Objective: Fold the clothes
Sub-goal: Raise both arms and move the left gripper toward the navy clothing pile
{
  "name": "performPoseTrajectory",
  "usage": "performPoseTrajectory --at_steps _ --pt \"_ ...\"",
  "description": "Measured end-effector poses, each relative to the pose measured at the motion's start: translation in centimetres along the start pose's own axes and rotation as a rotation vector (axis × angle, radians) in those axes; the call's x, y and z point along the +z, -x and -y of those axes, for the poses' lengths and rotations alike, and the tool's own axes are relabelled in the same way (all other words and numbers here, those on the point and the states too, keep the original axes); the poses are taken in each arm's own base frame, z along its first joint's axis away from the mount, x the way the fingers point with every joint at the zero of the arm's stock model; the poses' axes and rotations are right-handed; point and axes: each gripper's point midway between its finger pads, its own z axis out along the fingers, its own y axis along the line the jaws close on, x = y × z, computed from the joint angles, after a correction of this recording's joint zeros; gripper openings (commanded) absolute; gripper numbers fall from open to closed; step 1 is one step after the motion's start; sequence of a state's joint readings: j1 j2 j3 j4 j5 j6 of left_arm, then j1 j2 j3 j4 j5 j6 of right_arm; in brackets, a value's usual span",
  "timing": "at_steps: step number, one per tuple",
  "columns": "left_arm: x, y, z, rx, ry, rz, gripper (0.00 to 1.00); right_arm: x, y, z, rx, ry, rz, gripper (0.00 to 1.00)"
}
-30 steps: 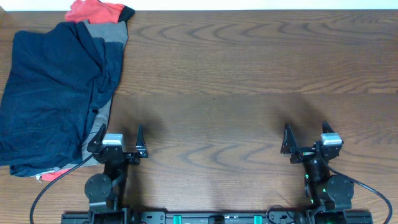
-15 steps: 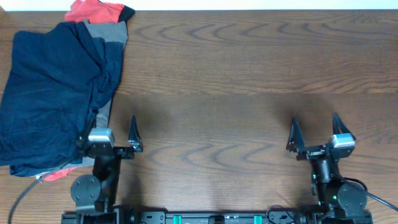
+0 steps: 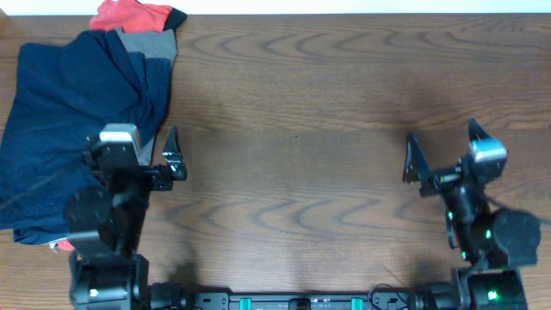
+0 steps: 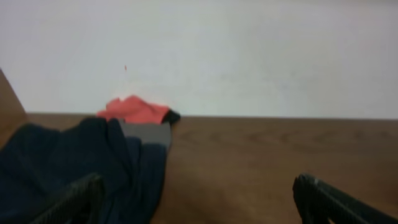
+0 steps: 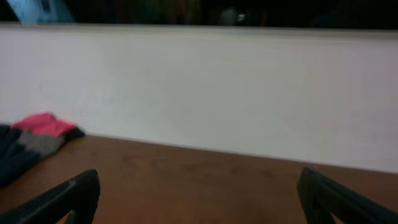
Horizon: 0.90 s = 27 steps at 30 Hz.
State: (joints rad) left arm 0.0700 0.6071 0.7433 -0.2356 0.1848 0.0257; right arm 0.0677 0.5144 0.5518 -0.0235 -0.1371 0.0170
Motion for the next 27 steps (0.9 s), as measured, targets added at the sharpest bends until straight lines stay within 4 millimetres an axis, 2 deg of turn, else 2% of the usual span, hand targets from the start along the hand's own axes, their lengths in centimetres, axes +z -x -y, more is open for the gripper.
performPoseTrajectory --at_steps 13,23,27 --pt "0.2 1.5 0.0 -0.036 0.012 -0.302 0.98 6.0 -0.6 -1.3 0.071 0.116 -0.371 0.99" --pt "1.7 -0.9 -0.3 -0.072 0.023 -0.609 0.98 7.8 -2.7 -1.6 0.129 0.149 -0.612 0.99" --pt "2.5 -2.1 -0.4 -0.081 0.025 -0.675 0.98 8.2 -3.1 -1.6 0.135 0.150 -0.636 0.99"
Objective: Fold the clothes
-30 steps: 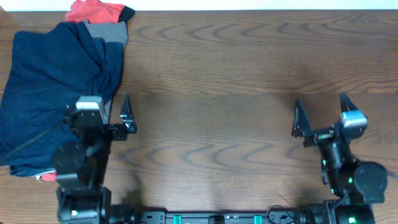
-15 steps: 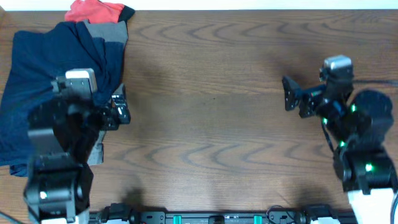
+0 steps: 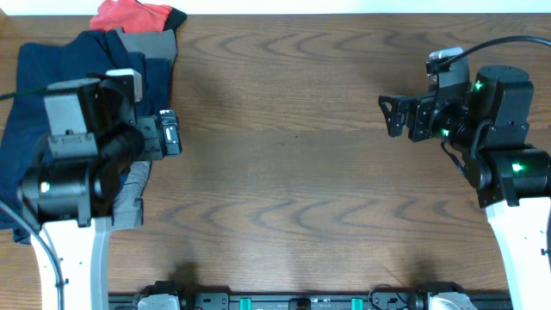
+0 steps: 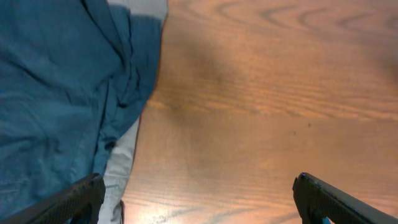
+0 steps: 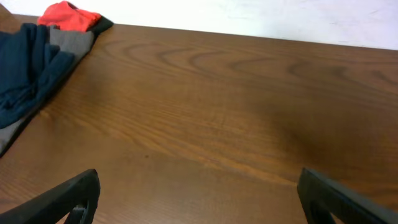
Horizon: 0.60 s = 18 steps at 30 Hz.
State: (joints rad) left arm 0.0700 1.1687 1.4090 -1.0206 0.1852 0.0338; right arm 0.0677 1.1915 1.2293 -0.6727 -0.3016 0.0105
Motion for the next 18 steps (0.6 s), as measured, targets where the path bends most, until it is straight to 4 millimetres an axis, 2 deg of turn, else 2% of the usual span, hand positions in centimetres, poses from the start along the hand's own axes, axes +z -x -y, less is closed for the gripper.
performPoseTrajectory --at_steps 18 --pt "5.5 -0.9 -1.0 -0.037 0.009 -0.161 0.98 0.5 0.0 0.1 0.002 0.001 -0.007 0.99"
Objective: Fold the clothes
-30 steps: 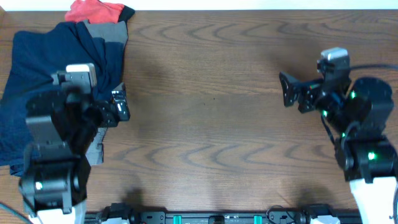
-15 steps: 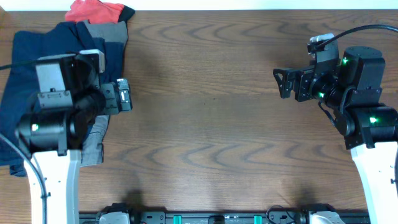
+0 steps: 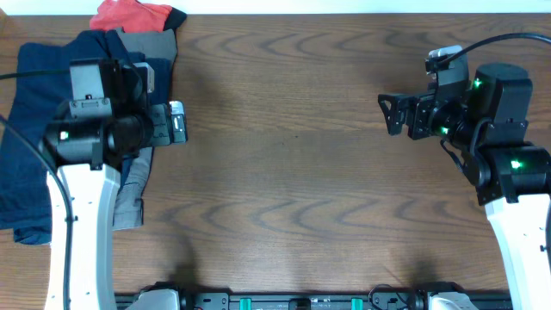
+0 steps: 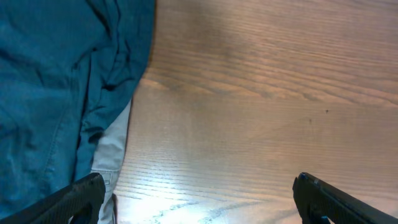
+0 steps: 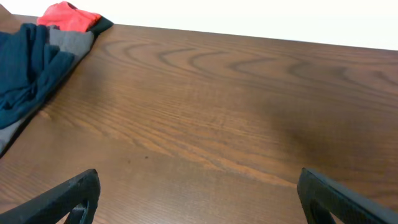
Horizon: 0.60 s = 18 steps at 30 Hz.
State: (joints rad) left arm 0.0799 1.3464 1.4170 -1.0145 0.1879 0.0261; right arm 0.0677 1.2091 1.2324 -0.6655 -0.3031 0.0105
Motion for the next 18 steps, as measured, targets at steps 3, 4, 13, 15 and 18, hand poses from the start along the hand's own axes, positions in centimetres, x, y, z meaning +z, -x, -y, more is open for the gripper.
performPoseTrajectory --at_steps 3,4,13,15,18 --pt "0.2 1.0 -1.7 -0.058 0.023 -0.008 0.98 0.9 -0.2 0.3 0.006 0.000 -0.020 0.99" --pt "0.1 1.6 -2.7 -0.087 0.037 0.000 0.98 1.4 -0.5 0.4 0.010 0.000 -0.033 0.99" --pt "-2.0 6.4 -14.5 -0.323 0.196 0.110 0.98 5.9 -3.3 1.6 0.053 0.013 -0.166 0.99" --pt "-1.9 6.0 -16.8 -0.360 0.224 0.104 0.98 6.4 -3.6 1.7 0.058 0.019 -0.179 0.99" --pt "-1.3 4.6 -20.0 -0.432 0.257 0.070 0.98 6.8 -3.8 1.8 0.061 0.022 -0.187 0.99"
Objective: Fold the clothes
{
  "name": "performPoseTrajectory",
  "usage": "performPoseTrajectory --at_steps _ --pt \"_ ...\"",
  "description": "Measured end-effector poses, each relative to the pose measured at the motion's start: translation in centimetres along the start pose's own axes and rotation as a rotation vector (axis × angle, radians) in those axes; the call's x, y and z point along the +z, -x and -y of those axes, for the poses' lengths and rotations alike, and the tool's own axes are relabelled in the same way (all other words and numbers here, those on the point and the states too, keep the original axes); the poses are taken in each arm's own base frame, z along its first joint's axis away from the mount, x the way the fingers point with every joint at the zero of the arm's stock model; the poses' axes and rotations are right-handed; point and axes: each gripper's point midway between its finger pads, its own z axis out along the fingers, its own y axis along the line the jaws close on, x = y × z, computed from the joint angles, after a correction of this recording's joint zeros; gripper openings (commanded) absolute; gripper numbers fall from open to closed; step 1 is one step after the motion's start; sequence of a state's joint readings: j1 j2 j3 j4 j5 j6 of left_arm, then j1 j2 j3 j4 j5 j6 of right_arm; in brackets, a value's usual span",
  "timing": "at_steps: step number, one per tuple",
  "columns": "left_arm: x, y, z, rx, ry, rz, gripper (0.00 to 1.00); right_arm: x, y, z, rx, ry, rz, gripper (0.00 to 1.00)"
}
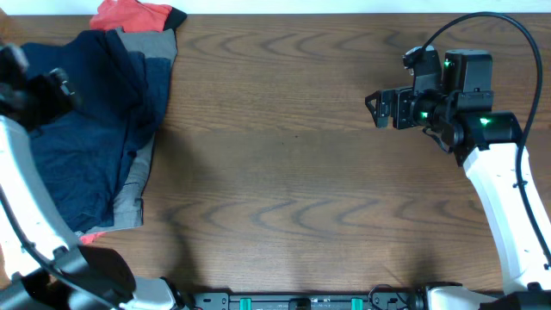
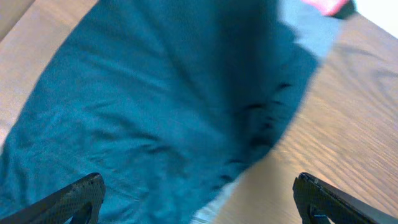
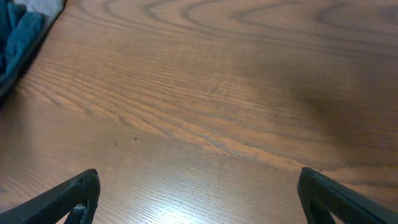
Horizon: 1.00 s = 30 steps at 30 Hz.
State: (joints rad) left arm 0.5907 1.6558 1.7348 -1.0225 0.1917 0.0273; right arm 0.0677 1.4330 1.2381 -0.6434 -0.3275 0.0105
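Observation:
A pile of clothes lies at the table's far left: a large navy garment [image 1: 82, 120] on top, a grey one [image 1: 148, 43] and a red one [image 1: 129, 13] behind it. My left gripper [image 1: 50, 90], blurred, hovers open over the navy garment's left part; in the left wrist view the navy cloth [image 2: 143, 112] fills the space between its fingers [image 2: 78, 194], and my left gripper [image 2: 199, 208] holds nothing. My right gripper [image 1: 376, 109] stands open above bare wood at the right, far from the pile, and my right gripper [image 3: 205, 202] is empty.
The brown wooden table [image 1: 293, 172] stretches between the pile and the right arm. A pale wall edge runs along the table's back. A corner of the navy cloth [image 3: 15, 34] shows at the top left of the right wrist view.
My left gripper has moved from the pile's right edge to its left part, over the navy cloth. My right gripper has shifted a little left and now looks down more steeply at the wood.
Both grippers were open and low near the table's front, facing the back wall. Then both were raised, the left at the pile's right edge, the right over the far right of the table. Now the left hovers over the navy garment; the clothes have not moved.

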Motion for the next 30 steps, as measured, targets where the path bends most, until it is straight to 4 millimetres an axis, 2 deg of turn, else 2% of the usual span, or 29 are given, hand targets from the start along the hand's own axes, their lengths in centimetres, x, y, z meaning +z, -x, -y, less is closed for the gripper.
performPoseTrajectory --at_steps 9,13,20,30 --pt "4.5 -1.7 -10.6 -0.221 0.115 -0.112 0.99 0.1 0.0 -0.2 -0.002 0.009 0.001 0.99" --pt "5.5 -1.6 -13.5 -0.270 0.142 -0.101 0.98 0.2 0.0 -0.4 -0.006 0.015 -0.001 0.99" --pt "8.1 -1.2 -16.8 -0.288 0.165 -0.078 0.97 0.6 -0.3 -2.6 -0.045 0.055 -0.015 0.99" --pt "13.1 -2.2 -18.4 -0.216 0.165 -0.134 0.94 0.7 -0.6 -3.2 -0.056 0.059 -0.027 0.99"
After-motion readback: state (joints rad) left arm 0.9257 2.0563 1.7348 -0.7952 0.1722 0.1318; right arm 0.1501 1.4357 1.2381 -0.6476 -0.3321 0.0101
